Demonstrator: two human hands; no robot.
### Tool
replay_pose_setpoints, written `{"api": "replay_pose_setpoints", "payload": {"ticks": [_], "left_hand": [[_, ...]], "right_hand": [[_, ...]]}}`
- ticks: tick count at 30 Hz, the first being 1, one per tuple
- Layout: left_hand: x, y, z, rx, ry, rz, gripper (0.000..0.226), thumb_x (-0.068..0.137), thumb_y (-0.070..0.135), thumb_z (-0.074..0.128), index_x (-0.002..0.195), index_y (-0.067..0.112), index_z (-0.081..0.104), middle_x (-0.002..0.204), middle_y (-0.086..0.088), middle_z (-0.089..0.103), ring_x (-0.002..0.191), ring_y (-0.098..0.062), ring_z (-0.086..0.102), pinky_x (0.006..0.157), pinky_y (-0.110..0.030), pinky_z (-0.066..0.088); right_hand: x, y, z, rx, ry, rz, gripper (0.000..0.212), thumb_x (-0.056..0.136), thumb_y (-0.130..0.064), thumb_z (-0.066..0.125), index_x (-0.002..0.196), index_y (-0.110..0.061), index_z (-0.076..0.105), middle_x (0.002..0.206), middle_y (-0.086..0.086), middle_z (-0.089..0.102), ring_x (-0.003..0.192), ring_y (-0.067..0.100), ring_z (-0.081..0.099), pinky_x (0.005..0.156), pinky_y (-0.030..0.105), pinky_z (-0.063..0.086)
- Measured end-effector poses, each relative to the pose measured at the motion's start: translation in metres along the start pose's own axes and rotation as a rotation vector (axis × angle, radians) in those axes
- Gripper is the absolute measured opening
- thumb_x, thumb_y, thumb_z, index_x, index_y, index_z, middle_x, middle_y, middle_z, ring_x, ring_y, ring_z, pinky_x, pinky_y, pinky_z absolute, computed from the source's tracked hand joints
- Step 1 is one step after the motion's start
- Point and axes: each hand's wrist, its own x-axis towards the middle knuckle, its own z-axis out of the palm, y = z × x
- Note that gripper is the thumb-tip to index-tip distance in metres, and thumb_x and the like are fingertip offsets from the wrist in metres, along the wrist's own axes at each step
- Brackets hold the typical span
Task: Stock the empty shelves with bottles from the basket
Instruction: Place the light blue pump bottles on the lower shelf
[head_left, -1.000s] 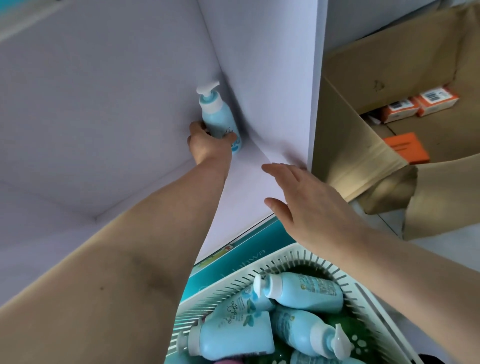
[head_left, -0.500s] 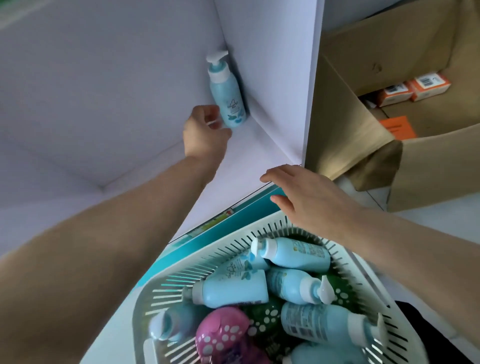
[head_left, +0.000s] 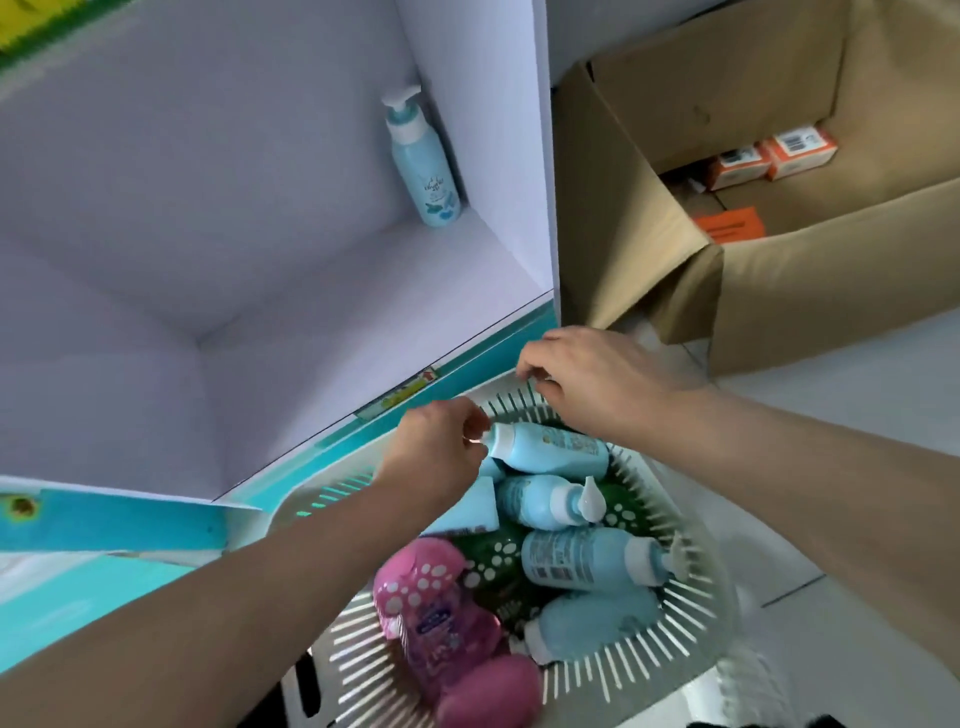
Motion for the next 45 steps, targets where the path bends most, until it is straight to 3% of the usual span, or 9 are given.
{"api": "replay_pose_setpoints", "payload": {"ticks": [2,5,11,16,23,26,30,34,45], "left_hand": [[0.002,-0.004,0.012,0.160,-0.119,-0.096,0.021,0.088,0.012,0.053,0.107,0.016,0.063,0.109,-0.004,0.065,0.093,-0.021,0.059,0.075,-0.029,0.048],[0.005,-0.003,0.030,0.016,-0.189,-0.319,0.012,0.090,0.006,0.044,0.100,0.007,0.049,0.103,-0.011,0.054,0.075,-0.019,0.048,0.050,-0.027,0.032],[0.013,0.001,0.052,-0.539,-0.089,-0.528,0.032,0.086,0.005,0.051,0.118,0.011,0.047,0.093,-0.003,0.051,0.080,-0.021,0.053,0.071,-0.037,0.053],[0.005,0.009,0.048,-0.430,0.007,-0.274,0.055,0.080,0.010,0.065,0.128,0.026,0.044,0.113,0.000,0.054,0.090,-0.016,0.058,0.072,-0.028,0.047],[-0.001,0.027,0.042,-0.186,0.010,0.235,0.031,0.086,0.018,0.067,0.114,0.017,0.055,0.109,0.001,0.058,0.094,-0.019,0.056,0.079,-0.027,0.043],[-0.006,0.028,0.027,-0.310,0.029,0.225,0.023,0.090,0.022,0.062,0.108,0.019,0.047,0.098,0.001,0.064,0.087,-0.017,0.060,0.077,-0.032,0.049],[-0.010,0.026,-0.017,-0.383,0.204,0.234,0.018,0.092,0.021,0.061,0.101,0.021,0.045,0.088,0.009,0.059,0.083,-0.015,0.057,0.070,-0.021,0.046],[-0.002,0.035,-0.060,-0.546,0.330,0.146,0.015,0.091,0.023,0.063,0.098,0.019,0.050,0.088,0.002,0.061,0.086,-0.025,0.062,0.075,-0.050,0.057],[0.073,0.051,-0.115,-0.504,0.609,-0.083,0.023,0.091,0.032,0.057,0.096,0.015,0.043,0.082,0.008,0.050,0.086,-0.031,0.062,0.074,-0.050,0.056]], "right_hand": [[0.003,0.003,0.006,0.011,-0.025,0.028,0.027,0.093,-0.016,0.047,0.113,-0.029,0.058,0.112,-0.009,0.060,0.104,0.014,0.055,0.073,0.030,0.042],[0.005,0.001,0.014,0.018,-0.056,0.050,0.031,0.091,-0.012,0.048,0.113,-0.031,0.056,0.110,-0.009,0.059,0.102,0.015,0.056,0.069,0.027,0.037],[-0.007,0.005,0.022,-0.031,-0.149,0.048,0.035,0.090,-0.009,0.045,0.111,-0.035,0.056,0.110,-0.010,0.061,0.095,0.014,0.056,0.065,0.029,0.038],[-0.005,0.005,0.018,-0.028,-0.149,0.054,0.045,0.086,-0.003,0.046,0.121,-0.030,0.054,0.118,-0.008,0.061,0.105,0.015,0.056,0.073,0.030,0.042],[-0.012,0.011,0.010,-0.019,0.058,0.091,0.034,0.091,-0.013,0.048,0.122,-0.027,0.052,0.117,-0.004,0.054,0.110,0.017,0.048,0.085,0.033,0.046],[-0.009,0.018,0.007,-0.010,0.127,0.153,0.040,0.089,-0.008,0.046,0.125,-0.024,0.051,0.120,0.000,0.057,0.109,0.021,0.051,0.086,0.036,0.044],[-0.003,0.015,-0.008,0.098,0.197,0.244,0.041,0.089,-0.008,0.047,0.127,-0.023,0.049,0.120,0.000,0.059,0.106,0.023,0.057,0.081,0.035,0.047],[0.004,0.002,-0.023,0.157,0.262,0.233,0.043,0.088,-0.004,0.048,0.128,-0.020,0.048,0.122,-0.001,0.060,0.105,0.022,0.059,0.081,0.038,0.050],[0.014,0.000,-0.024,0.181,0.242,0.196,0.044,0.091,-0.007,0.048,0.134,-0.017,0.043,0.127,0.005,0.054,0.113,0.024,0.052,0.089,0.041,0.047]]}}
